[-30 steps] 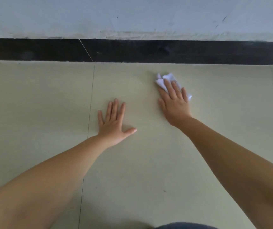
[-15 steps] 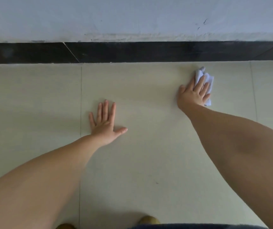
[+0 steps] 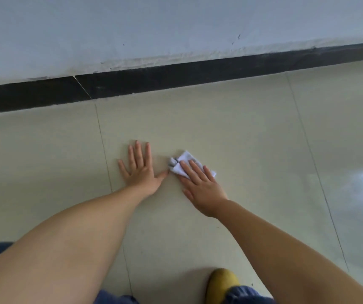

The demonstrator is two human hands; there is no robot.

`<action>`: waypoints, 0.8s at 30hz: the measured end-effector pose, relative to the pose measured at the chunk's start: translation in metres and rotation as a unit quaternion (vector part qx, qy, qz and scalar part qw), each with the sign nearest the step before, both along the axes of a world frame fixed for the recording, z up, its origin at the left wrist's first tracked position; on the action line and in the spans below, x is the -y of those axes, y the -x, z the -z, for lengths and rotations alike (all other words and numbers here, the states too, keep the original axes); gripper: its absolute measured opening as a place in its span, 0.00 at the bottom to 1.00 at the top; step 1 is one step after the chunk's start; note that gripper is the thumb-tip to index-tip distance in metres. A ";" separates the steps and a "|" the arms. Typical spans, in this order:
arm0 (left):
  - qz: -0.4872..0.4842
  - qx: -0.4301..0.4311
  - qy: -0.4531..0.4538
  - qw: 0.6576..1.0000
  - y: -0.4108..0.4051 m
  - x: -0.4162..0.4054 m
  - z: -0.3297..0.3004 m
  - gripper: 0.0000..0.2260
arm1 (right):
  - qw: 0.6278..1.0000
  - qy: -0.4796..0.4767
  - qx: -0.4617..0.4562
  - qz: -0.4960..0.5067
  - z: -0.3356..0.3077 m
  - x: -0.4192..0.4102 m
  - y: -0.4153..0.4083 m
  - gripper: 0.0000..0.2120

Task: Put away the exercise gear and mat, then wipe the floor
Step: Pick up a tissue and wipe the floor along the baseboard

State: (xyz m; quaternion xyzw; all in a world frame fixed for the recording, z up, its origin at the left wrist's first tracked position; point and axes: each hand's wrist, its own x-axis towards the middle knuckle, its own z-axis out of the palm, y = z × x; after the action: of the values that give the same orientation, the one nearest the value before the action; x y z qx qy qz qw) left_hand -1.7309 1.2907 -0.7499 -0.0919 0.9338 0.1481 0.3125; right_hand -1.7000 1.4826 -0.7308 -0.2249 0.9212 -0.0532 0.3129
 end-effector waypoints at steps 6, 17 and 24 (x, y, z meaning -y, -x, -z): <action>0.010 0.016 -0.014 1.000 -0.001 0.001 -0.002 0.42 | 0.969 -0.069 0.068 0.227 -0.013 -0.063 0.042 0.27; 0.011 -0.009 0.011 1.000 -0.004 0.000 0.006 0.42 | 0.905 -0.054 -0.093 0.413 0.017 -0.123 0.073 0.27; 0.005 -0.037 0.027 0.999 -0.004 -0.002 0.008 0.42 | 0.949 0.072 -0.140 0.274 0.023 0.047 -0.045 0.27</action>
State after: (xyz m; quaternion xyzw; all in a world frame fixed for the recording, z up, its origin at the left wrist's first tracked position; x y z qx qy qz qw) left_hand -1.7271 1.2926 -0.7578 -0.0897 0.9487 0.1247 0.2762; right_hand -1.6545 1.4360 -0.7537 0.0085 0.9755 -0.1715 0.1375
